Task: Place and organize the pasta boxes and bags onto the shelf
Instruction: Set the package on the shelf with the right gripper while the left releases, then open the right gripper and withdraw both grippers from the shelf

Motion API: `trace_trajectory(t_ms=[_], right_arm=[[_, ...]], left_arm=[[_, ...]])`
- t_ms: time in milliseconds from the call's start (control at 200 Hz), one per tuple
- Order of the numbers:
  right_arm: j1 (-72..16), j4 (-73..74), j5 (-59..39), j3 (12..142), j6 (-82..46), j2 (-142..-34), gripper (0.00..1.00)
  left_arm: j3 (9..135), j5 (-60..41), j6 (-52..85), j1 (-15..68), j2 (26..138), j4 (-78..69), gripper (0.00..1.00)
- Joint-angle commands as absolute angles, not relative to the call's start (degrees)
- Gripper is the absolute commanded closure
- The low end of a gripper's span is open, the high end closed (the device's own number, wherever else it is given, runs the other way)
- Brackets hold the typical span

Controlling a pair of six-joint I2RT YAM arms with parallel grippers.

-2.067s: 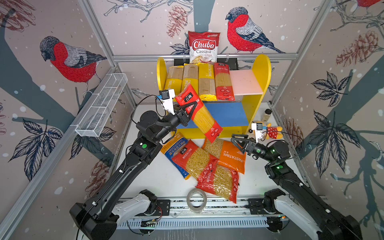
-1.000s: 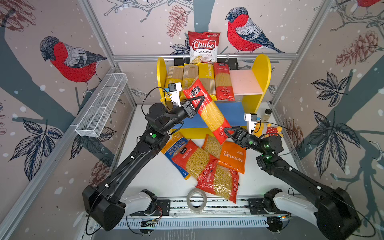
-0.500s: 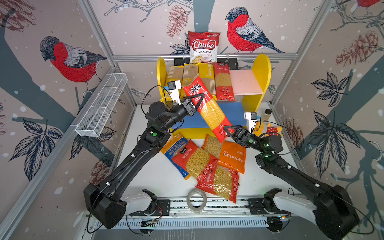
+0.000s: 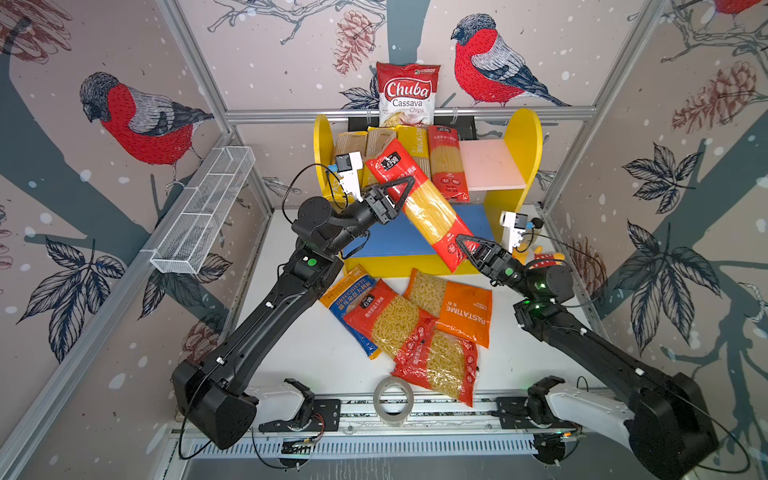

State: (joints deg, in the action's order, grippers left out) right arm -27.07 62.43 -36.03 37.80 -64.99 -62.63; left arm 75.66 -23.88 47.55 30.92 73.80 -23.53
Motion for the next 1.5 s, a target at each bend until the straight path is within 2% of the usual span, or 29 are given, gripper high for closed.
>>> trace_trajectory(t_ms=[0, 150, 410, 540, 610, 790, 1141, 1271, 1401, 1496], right_arm=[[-26.4, 67.3, -26.6, 40.5, -69.2, -61.9, 0.93], [-25.9, 61.1, -22.4, 44.7, -69.7, -61.3, 1.00], [-23.5, 55.1, -14.0, 48.8, -71.5, -60.8, 1.00], [-22.2, 48.0, -7.2, 51.3, -73.0, -60.1, 1.00], [-21.2, 39.4, -5.1, 55.0, -73.2, -60.7, 1.00], [-20.1, 28.0, -4.6, 62.2, -74.1, -65.0, 1.00], [-21.7, 24.3, -1.8, 67.3, -76.2, -70.3, 1.00], [-23.0, 22.9, -1.1, 67.2, -79.1, -70.8, 0.89], [-25.2, 23.6, 0.6, 65.7, -79.6, -70.0, 0.63], [-25.4, 23.0, 0.7, 65.0, -79.3, -69.2, 0.51]], left_arm=[[75.1, -25.2, 46.8, 31.0, 73.4, -27.8, 0.34], [74.9, -25.6, 47.0, 31.1, 73.6, -28.0, 0.29], [74.4, -25.8, 47.0, 31.1, 73.8, -28.1, 0.27], [71.5, -25.2, 46.8, 31.2, 72.5, -28.1, 0.28], [68.8, -24.4, 46.5, 31.4, 71.2, -28.2, 0.28], [62.0, -21.8, 45.9, 32.5, 67.9, -27.9, 0.28], [59.6, -19.9, 44.2, 34.8, 67.4, -26.5, 0.28], [59.1, -19.8, 44.2, 34.9, 67.6, -26.6, 0.28], [58.6, -19.6, 43.9, 35.0, 67.5, -26.4, 0.28], [58.4, -19.4, 43.4, 35.0, 67.4, -25.7, 0.28]])
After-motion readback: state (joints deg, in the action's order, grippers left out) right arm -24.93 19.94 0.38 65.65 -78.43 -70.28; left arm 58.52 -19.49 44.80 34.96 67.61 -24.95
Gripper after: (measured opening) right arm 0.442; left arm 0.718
